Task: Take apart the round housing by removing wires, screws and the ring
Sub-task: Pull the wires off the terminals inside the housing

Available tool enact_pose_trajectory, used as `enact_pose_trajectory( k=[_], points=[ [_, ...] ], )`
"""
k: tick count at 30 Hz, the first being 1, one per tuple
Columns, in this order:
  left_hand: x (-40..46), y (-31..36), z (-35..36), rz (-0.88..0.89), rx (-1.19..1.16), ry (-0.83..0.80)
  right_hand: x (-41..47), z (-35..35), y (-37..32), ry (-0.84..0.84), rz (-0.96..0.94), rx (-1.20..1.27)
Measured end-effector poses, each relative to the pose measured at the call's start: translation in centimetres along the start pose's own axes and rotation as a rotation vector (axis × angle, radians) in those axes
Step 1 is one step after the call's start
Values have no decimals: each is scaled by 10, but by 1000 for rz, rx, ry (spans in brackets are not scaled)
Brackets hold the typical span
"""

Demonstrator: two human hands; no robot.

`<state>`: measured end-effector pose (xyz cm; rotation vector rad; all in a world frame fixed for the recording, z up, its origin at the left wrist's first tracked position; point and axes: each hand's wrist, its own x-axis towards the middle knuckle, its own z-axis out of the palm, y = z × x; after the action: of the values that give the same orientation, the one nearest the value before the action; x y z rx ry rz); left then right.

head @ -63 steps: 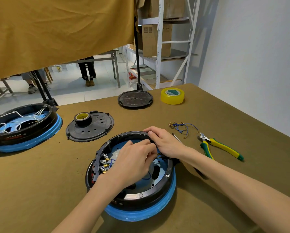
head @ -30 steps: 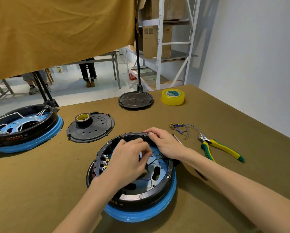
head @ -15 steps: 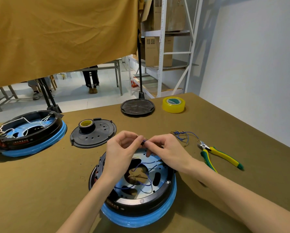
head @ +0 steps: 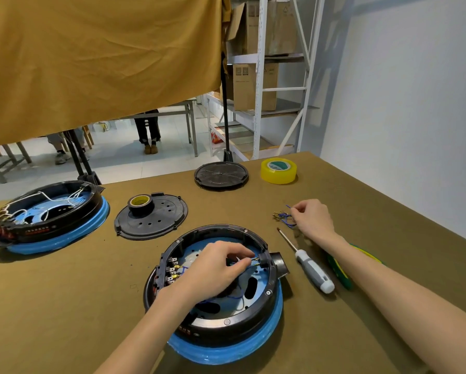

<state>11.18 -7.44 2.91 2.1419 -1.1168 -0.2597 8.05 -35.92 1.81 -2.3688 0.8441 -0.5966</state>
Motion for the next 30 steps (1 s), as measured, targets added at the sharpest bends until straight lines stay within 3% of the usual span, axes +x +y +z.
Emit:
enact_pose_trajectory(
  k=[5,8,12,19,30],
  points=[
    [0,2,-1,-21,16,0,4,2,0,15,1,-254],
    [0,5,-1,-3,73,39,-9,3,-14,48,-147,-99],
    [1,8,-1,35,142,85,-37,5,-51,-208,-218,256],
    [-2,11,-3,134,281,171,-74,24,-78,-394,-291,162],
    [-1,8,-2,165,325,193,-80,25,-80,-381,-309,101]
  ],
)
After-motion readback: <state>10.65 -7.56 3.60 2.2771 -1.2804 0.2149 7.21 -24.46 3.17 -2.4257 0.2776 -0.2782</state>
